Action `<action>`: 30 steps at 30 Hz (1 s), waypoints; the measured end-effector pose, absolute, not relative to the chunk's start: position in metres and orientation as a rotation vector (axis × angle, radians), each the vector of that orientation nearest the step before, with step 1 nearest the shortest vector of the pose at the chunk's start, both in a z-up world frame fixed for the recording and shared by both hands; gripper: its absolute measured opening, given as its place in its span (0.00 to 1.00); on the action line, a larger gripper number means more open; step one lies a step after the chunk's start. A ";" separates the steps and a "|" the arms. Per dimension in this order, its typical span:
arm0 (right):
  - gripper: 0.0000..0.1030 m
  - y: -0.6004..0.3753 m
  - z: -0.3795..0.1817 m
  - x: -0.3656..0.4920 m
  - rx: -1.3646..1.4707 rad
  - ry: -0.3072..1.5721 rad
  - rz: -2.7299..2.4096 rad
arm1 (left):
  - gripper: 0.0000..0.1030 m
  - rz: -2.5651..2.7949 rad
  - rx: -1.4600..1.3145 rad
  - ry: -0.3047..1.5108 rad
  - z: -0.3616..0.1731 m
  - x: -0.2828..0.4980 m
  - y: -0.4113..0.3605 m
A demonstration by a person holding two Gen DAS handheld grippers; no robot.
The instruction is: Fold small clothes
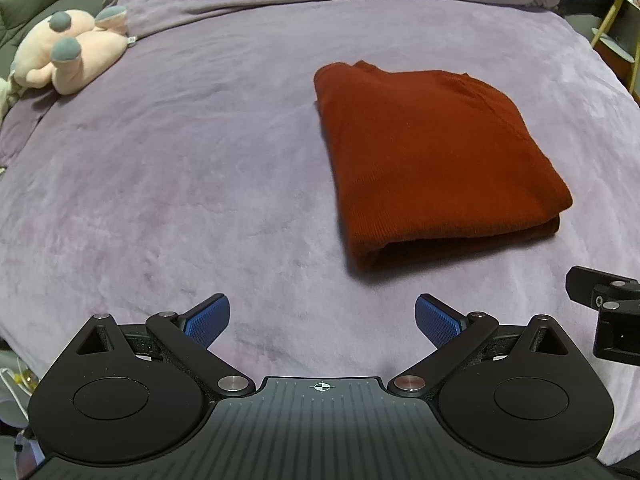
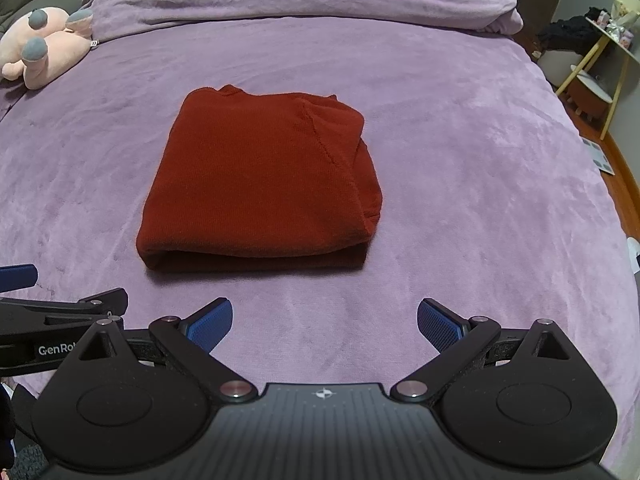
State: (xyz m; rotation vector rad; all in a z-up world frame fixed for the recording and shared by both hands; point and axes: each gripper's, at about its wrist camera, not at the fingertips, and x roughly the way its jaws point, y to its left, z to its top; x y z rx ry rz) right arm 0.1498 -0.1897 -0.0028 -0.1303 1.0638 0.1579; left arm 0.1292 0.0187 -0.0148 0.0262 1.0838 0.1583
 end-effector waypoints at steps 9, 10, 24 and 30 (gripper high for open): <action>0.96 -0.190 0.000 0.150 -0.126 1.054 0.157 | 0.99 0.155 0.008 1.087 -0.014 0.130 0.021; 0.96 -0.191 0.000 0.150 -0.126 1.053 0.156 | 0.99 0.150 0.002 1.088 -0.014 0.130 0.021; 0.96 -0.191 0.002 0.148 -0.125 1.047 0.149 | 0.99 0.137 0.017 1.069 -0.014 0.125 0.018; 0.96 -0.191 0.004 0.146 -0.135 1.042 0.149 | 0.99 0.131 0.022 1.079 -0.014 0.124 0.016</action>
